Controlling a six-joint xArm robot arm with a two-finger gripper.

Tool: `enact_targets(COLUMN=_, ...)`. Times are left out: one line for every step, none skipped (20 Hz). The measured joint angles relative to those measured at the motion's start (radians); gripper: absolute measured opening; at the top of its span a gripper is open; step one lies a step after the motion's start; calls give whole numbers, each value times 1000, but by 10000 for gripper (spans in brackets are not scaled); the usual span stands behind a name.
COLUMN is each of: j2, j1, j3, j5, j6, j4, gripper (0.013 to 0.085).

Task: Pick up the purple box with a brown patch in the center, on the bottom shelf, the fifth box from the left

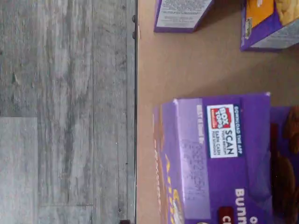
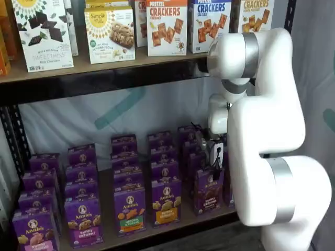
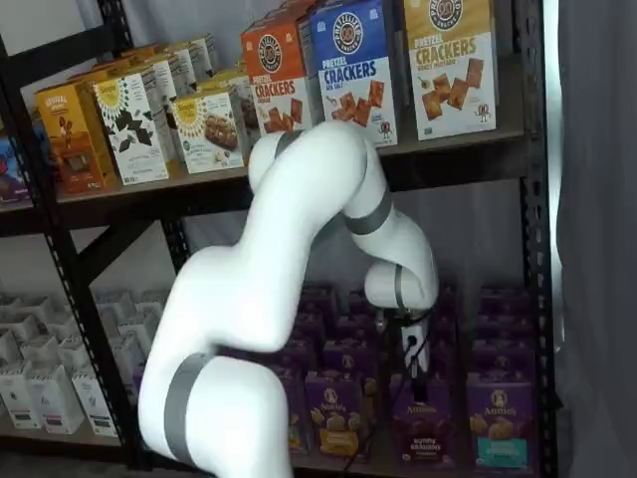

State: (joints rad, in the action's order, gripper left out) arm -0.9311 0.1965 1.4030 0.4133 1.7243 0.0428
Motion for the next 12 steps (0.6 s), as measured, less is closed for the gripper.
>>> enact_targets(j2=-3, j1=0, j3=1, j5=-1, j6=-2, j4=2, gripper=850)
enact_targets(j2=-6, j1=0, j3=3, j5=0, j6=-2, j4=3, gripper=850)
enact_targets(j2=-9, j1=0, j3=5, j5=-1, j6=-3, j4=4, gripper=850)
enact_targets(j2=-12, j1=0, j3=7, j5=-1, j6=-4, j4=4, gripper=850)
enact_targets(j2=-15, j1=0, j3=11, j5=-1, j6=-3, j4=4, gripper=850)
enact_targets(j2=-19, j1=0, j3=14, j5=0, j6=-3, j4=4, gripper=850)
enact_targets(j2=-22, j1=0, j3=18, j5=1, j6=-5, j4=6, gripper=850)
enact_targets(j2=-27, j1=0, j3=22, j5=2, j6=-9, j4=9, gripper=850)
enact_targets(j2=-31, j1=-1, j3=27, j5=3, j6=-12, j4=12, gripper=850)
enact_targets(j2=-36, j1=-2, j3=32, j5=4, j6=-16, j4=15, gripper=850)
enact_targets(j2=-41, j1=-3, j3=37, j5=5, j6=-20, j4=19, gripper=850)
enact_targets(j2=-46, j1=-3, j3=44, j5=7, j6=-24, j4=23, gripper=850)
